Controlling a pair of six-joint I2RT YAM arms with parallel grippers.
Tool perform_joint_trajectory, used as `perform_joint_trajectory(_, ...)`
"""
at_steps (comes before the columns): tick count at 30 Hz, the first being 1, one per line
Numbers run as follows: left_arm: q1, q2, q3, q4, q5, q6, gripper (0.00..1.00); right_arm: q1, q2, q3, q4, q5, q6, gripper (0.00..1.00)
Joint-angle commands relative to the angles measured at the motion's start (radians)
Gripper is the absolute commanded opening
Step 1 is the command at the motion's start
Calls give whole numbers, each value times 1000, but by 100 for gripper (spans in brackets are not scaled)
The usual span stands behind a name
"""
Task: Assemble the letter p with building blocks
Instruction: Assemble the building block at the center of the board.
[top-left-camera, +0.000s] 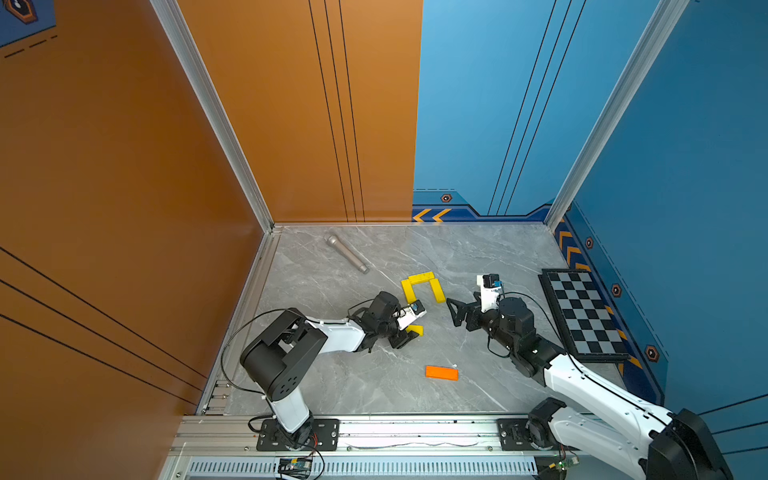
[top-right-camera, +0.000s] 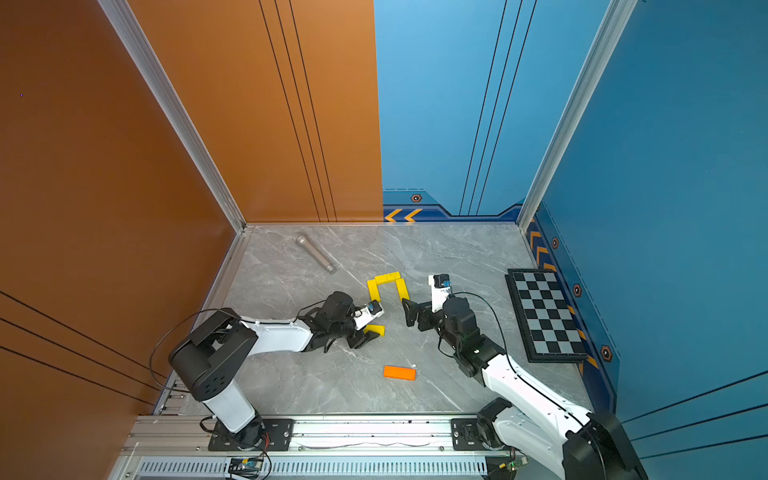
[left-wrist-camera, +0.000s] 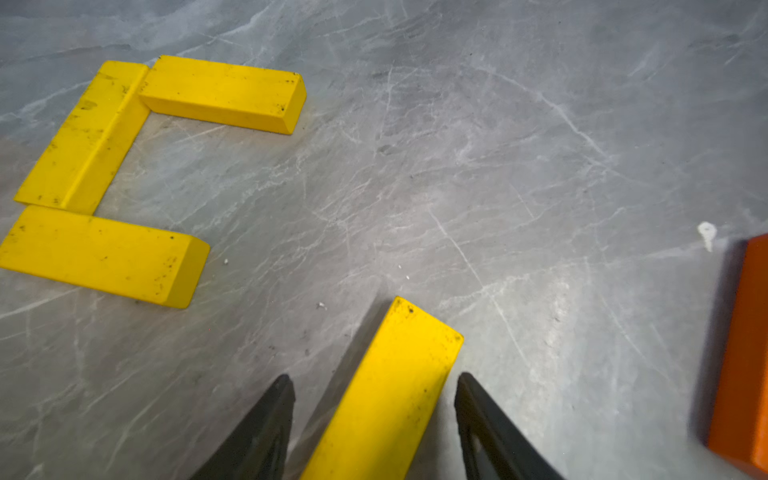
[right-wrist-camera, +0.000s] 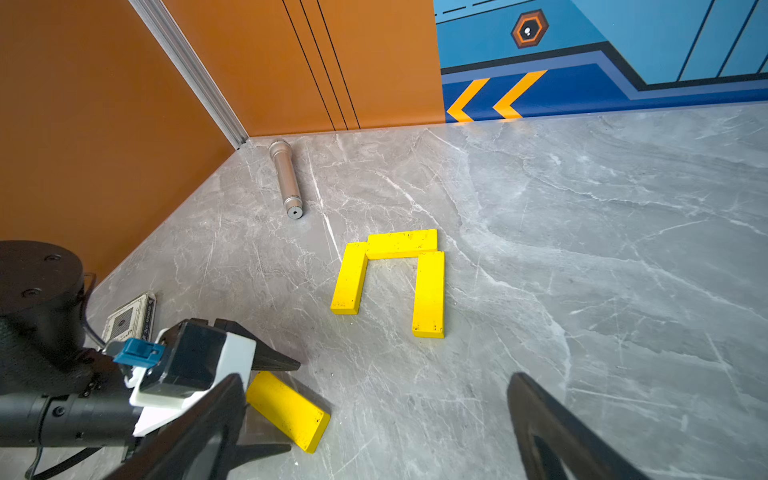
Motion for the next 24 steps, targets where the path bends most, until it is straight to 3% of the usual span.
perform_joint_trajectory(1,8,21,33,-49,30,3,62,-7,2,-15,5,6,23,100)
perform_joint_trajectory(14,5,59,64,-88,38,0,53,-11,0,-16,1,8,28,100)
perform_joint_trajectory(18,6,76,83,-95,38,-23,37,-13,-2,-14,-1,9,29,100)
perform_joint_trajectory(24,0,102,111,-98,41,-30,37,-15,-11,-15,-4,10,30,100)
